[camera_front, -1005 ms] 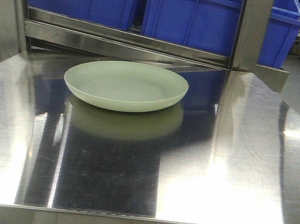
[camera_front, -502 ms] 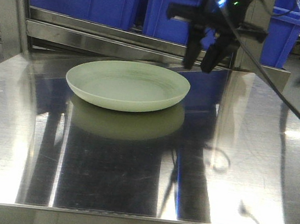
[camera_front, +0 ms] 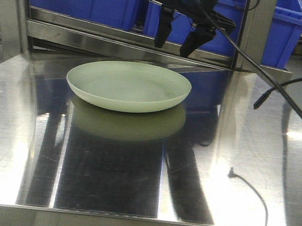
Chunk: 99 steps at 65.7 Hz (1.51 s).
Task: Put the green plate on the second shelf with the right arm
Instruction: 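Lower the open right gripper onto the plate rim and close it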
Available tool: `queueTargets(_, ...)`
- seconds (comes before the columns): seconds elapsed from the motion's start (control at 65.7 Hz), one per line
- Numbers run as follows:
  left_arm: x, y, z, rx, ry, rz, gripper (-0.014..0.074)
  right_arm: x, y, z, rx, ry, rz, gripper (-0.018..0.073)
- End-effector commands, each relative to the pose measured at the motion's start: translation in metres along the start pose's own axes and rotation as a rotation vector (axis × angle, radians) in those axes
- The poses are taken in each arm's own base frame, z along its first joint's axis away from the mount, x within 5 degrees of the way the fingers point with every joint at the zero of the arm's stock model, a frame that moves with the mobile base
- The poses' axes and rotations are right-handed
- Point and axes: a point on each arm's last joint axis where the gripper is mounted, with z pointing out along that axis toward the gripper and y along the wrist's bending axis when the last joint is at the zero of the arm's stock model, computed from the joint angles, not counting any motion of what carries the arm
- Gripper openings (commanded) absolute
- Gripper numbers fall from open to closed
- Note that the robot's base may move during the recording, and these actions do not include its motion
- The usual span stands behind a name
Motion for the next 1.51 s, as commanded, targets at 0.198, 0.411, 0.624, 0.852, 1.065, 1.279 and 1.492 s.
queueTargets(0.198, 0.007, 0.0, 0.0, 0.002, -0.043, -0.013, 0.013, 0.016, -0.001, -0.03, 0.097, 0.088, -0.013, 0.0468)
queueTargets(0.411, 0.007, 0.0, 0.0, 0.002, -0.043, -0.013, 0.013, 0.019, -0.004, -0.036, 0.139, 0.092, -0.03, 0.0468)
queueTargets(0.624, 0.007, 0.0, 0.0, 0.002, -0.043, -0.013, 0.013, 0.019, -0.006, -0.035, 0.154, 0.091, -0.032, 0.0468)
queueTargets(0.852, 0.007, 0.0, 0.0, 0.002, -0.043, -0.013, 0.013, 0.022, -0.01, -0.025, 0.163, 0.116, -0.026, 0.0468)
queueTargets(1.065, 0.007, 0.0, 0.0, 0.002, -0.043, -0.013, 0.013, 0.023, -0.013, -0.014, 0.165, 0.138, -0.021, 0.0468)
queueTargets(1.279, 0.007, 0.0, 0.0, 0.002, -0.043, -0.013, 0.013, 0.026, -0.015, -0.004, 0.152, 0.162, -0.01, 0.0468)
queueTargets(1.492, 0.007, 0.0, 0.0, 0.002, -0.043, -0.013, 0.013, 0.028, -0.013, 0.001, 0.126, 0.177, 0.0, 0.0446)
